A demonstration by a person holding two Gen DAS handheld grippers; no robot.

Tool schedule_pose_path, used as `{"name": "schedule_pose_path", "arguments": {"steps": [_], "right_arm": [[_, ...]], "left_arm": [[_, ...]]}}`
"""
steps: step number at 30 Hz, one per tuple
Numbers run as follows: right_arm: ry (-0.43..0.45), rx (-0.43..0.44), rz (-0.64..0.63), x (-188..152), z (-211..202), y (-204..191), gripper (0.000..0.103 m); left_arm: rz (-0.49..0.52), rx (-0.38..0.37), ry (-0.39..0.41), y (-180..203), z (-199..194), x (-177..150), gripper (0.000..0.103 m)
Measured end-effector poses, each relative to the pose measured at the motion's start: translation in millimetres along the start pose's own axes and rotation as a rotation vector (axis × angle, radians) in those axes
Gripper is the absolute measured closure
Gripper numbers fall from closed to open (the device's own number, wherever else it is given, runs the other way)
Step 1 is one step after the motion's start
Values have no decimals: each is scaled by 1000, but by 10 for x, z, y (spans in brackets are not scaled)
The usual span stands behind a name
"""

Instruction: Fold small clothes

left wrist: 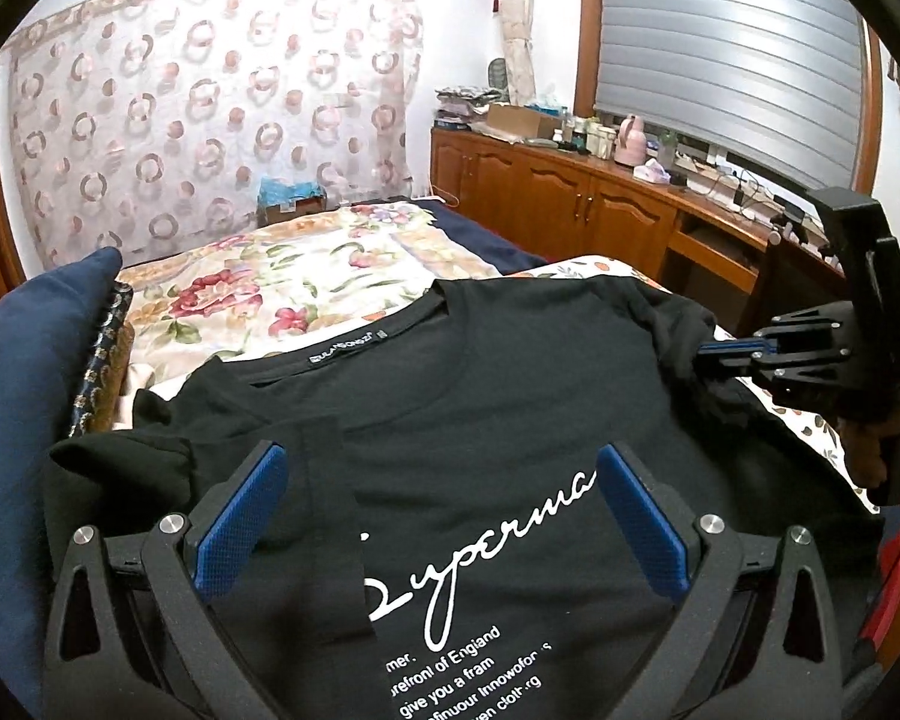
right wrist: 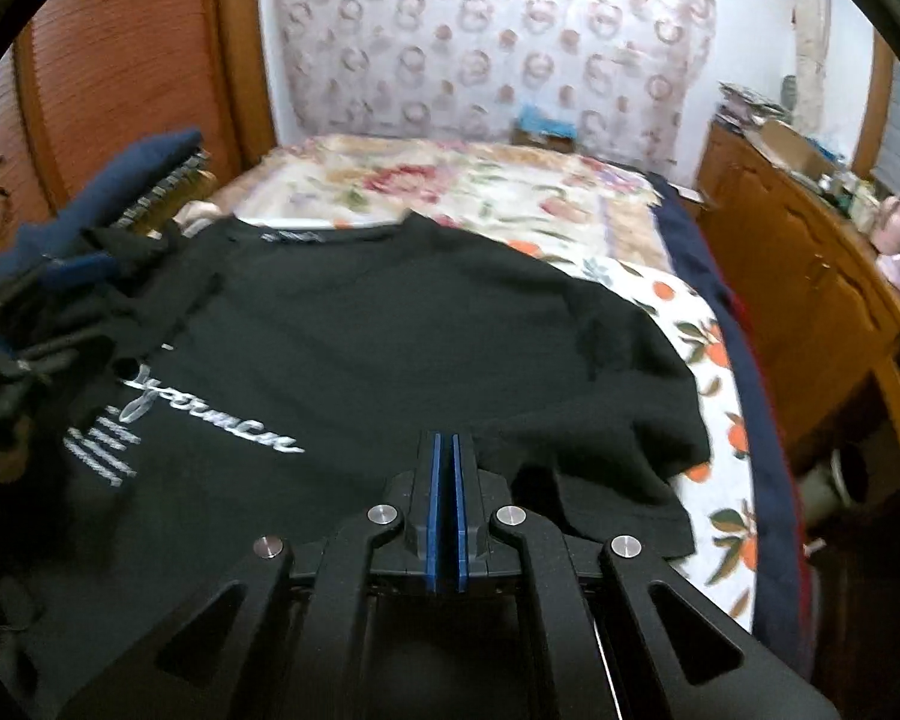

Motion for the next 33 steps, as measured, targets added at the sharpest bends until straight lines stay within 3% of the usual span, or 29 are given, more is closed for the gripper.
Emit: {"name": "schedule_pose_path", "arguments": {"steps": [2, 4, 8, 11, 14, 19, 21, 23, 27, 33], "right_arm": [[12, -4, 26, 20, -61, 97, 67], [40, -28, 39, 129, -116, 156, 59], [73, -87, 71, 217, -255, 400, 59], [24, -153, 99, 79, -149, 665, 59], [-79, -194, 117, -180, 54, 818, 59], [-94, -164, 162, -305, 153, 798, 59], [-91, -154, 159, -292, 149, 790, 68], [-91, -111, 148, -274, 96, 757, 94], [-80, -87, 91, -176, 97, 732, 99], [25, 3, 27, 271, 16, 436, 99]], "left_arm": [[-6, 2, 4, -18, -9, 1, 0], [-7, 5, 8, -26, -9, 6, 0], [0, 7, 13, 2, -14, -6, 0], [5, 4, 6, 10, -9, -26, 0], [17, 4, -4, 42, -6, -59, 0], [30, -8, -7, 95, -15, -75, 0], [29, -9, -9, 84, -17, -82, 0], [28, -9, -7, 86, -18, -80, 0], [22, 5, 1, 64, -23, -84, 0], [22, 12, 3, 77, -3, -88, 0]]}}
Point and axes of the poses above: each gripper's, at about its wrist camera, not at the fingertips, and z roughly the way its jaws point, y to its right, x to its top, the point moved 5 cm from there along z, roughly the way its jaws point, and after that the axes turned 13 degrees about y, right-handed, at the moved point
